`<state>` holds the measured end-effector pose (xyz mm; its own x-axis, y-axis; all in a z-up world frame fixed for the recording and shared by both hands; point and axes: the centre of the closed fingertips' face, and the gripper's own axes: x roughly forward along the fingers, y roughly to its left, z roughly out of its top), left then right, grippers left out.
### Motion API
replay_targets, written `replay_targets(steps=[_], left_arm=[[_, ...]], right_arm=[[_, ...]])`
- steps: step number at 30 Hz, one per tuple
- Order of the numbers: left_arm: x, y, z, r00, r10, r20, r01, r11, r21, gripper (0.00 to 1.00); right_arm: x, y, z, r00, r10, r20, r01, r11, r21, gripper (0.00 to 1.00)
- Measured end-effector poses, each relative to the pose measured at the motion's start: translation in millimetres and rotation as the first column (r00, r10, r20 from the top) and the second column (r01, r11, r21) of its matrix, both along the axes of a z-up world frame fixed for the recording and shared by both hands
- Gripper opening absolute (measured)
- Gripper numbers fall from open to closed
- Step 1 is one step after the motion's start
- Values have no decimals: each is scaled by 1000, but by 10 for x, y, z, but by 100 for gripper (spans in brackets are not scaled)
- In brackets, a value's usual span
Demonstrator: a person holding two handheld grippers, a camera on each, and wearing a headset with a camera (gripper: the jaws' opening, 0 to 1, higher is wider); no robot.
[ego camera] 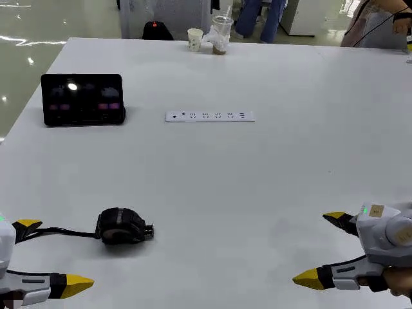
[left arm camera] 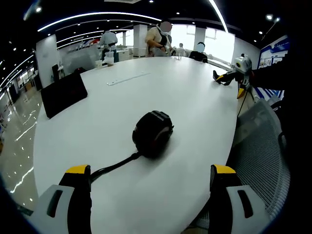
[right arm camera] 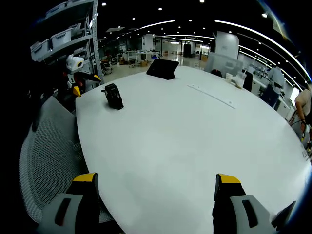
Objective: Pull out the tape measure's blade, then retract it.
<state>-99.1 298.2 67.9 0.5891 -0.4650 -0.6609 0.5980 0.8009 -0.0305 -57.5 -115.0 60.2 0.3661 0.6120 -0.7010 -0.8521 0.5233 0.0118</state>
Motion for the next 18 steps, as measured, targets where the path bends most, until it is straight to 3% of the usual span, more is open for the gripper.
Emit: replay_targets(steps=[11, 18], left_arm=[[41, -12, -13, 998, -59, -18, 59, 998, 4, 98], [97, -32, -19, 992, -124, -21, 125, 992, 36, 99]], right_arm=[[10, 126, -79, 999, 45, -4, -45, 999, 7, 99], [12, 195, -106, 997, 77, -7, -77, 997, 7, 99]])
